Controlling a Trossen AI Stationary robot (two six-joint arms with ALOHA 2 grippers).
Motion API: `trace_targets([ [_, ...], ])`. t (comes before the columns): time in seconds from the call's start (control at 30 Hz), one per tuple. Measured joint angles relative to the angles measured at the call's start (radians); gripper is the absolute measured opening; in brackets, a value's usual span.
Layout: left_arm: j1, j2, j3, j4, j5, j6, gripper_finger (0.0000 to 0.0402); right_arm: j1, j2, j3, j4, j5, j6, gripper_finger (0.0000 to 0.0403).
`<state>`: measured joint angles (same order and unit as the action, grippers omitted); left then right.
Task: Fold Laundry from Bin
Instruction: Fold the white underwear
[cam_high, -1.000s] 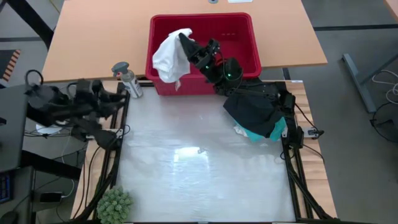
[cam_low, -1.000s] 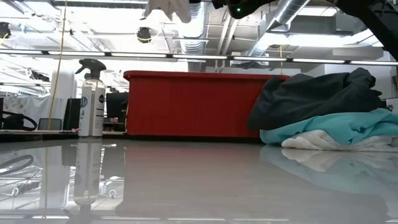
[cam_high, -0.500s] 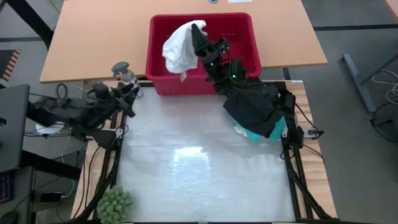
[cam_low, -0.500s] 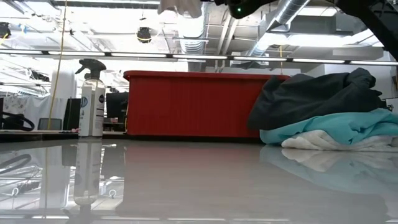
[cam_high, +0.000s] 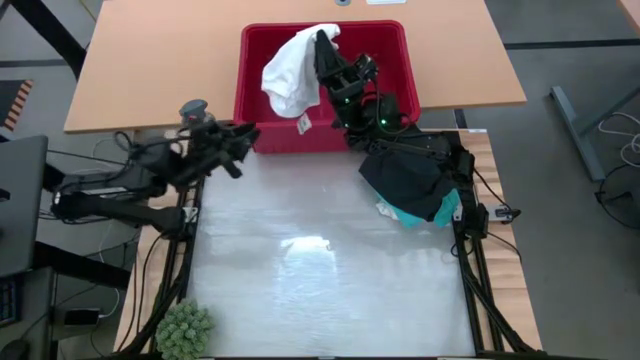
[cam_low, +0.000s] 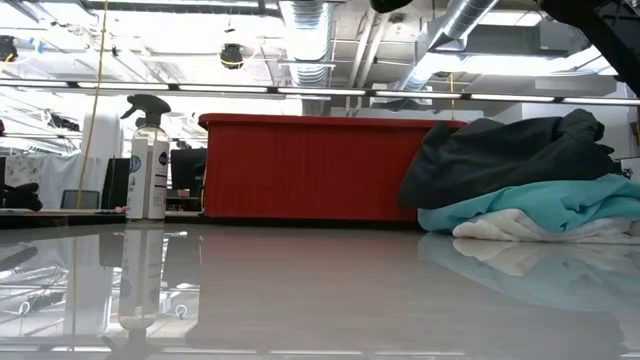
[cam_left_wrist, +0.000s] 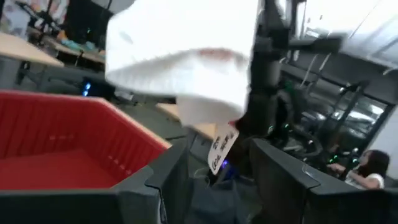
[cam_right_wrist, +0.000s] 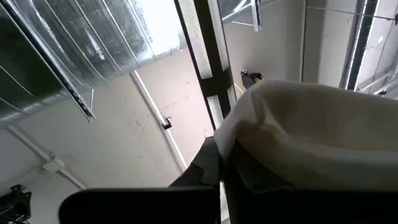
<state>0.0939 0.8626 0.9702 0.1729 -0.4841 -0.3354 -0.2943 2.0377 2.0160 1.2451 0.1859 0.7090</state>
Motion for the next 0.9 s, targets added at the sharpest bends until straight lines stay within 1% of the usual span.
trace_targets([
  [0.17,0.051,0.068,0.000,0.056,0.034,-0.026,0.0160,-0.001,0.000,0.004,-0.002,0.000,0.000,0.0025],
  [0.3,0.067,0.117,0.000,0.172,0.093,-0.015,0.0160,-0.004,0.000,0.004,-0.002,-0.001,0.000,0.0025],
  [0.4,0.088,0.152,0.000,0.188,0.116,-0.013,0.0165,-0.004,0.000,0.004,0.004,-0.001,0.005,0.0025],
  [0.5,0.106,0.171,0.000,0.208,0.132,-0.027,0.0182,-0.010,0.000,0.004,0.024,-0.002,0.024,0.0025],
  [0.63,0.133,0.170,0.000,0.287,0.132,-0.029,0.0213,-0.016,0.000,0.004,0.024,-0.006,0.049,0.0025],
  [0.73,0.154,0.170,0.000,0.295,0.137,-0.069,0.0232,-0.016,0.000,0.004,0.024,-0.007,0.049,0.0025],
  [0.83,0.162,0.191,0.000,0.297,0.190,-0.114,0.0240,-0.016,0.000,0.004,0.024,-0.008,0.044,0.0025],
  [0.9,0.162,0.210,0.000,0.292,0.200,-0.130,0.0241,-0.016,0.000,0.004,0.023,-0.008,0.044,0.0025],
])
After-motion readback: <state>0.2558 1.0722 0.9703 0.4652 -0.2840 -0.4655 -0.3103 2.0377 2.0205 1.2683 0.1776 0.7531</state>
